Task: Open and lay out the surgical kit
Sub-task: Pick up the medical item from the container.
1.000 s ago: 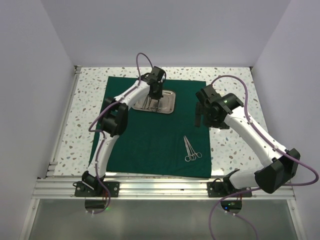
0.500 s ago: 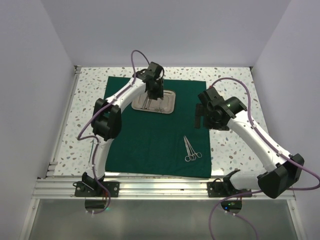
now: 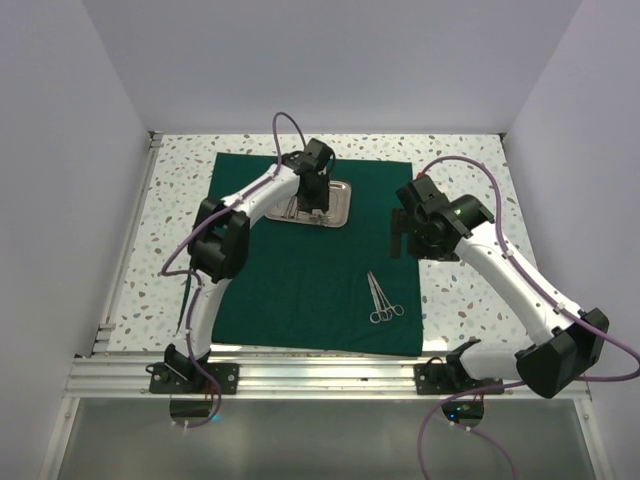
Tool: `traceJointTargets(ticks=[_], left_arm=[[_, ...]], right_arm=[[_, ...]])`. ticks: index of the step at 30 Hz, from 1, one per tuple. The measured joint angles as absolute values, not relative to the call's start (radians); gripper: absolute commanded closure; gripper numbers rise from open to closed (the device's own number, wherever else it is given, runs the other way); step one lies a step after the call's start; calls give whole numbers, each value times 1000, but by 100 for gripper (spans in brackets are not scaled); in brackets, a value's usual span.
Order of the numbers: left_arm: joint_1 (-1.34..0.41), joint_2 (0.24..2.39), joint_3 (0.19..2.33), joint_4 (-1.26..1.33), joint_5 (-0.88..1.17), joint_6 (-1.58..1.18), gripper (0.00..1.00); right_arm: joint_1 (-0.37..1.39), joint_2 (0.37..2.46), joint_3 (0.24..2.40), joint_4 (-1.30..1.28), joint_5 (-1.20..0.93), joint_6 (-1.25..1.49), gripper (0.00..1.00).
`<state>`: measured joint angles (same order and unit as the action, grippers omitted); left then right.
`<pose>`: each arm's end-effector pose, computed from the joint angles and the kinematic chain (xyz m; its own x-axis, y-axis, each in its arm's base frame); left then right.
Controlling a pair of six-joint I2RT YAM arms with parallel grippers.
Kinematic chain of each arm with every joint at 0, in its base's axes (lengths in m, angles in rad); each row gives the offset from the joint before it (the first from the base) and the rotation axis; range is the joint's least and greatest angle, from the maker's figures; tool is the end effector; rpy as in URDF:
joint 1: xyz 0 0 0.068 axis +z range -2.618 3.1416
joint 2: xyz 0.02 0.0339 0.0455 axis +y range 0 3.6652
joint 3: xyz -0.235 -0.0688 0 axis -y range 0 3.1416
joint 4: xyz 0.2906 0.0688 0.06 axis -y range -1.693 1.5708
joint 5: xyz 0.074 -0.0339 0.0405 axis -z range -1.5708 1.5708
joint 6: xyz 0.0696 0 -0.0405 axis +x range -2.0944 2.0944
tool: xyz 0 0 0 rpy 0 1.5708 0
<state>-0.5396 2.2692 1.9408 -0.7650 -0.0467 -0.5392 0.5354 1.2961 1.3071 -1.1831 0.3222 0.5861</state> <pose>0.4576 -0.2703 0.1291 -0.9080 -0.0541 -0.4156 0.0334 0.9792 -0.2003 0.2697 0.1344 0.2738 -0.8695 0.0942 -0.4848 0.1233 0.9920 -0.0284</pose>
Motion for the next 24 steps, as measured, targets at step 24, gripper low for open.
traceJointTargets(ticks=[24], left_arm=[[-553,2354,2025,-828,-93,-533,61]], right_arm=[[535,1369,1308,-1179,323,581,2]])
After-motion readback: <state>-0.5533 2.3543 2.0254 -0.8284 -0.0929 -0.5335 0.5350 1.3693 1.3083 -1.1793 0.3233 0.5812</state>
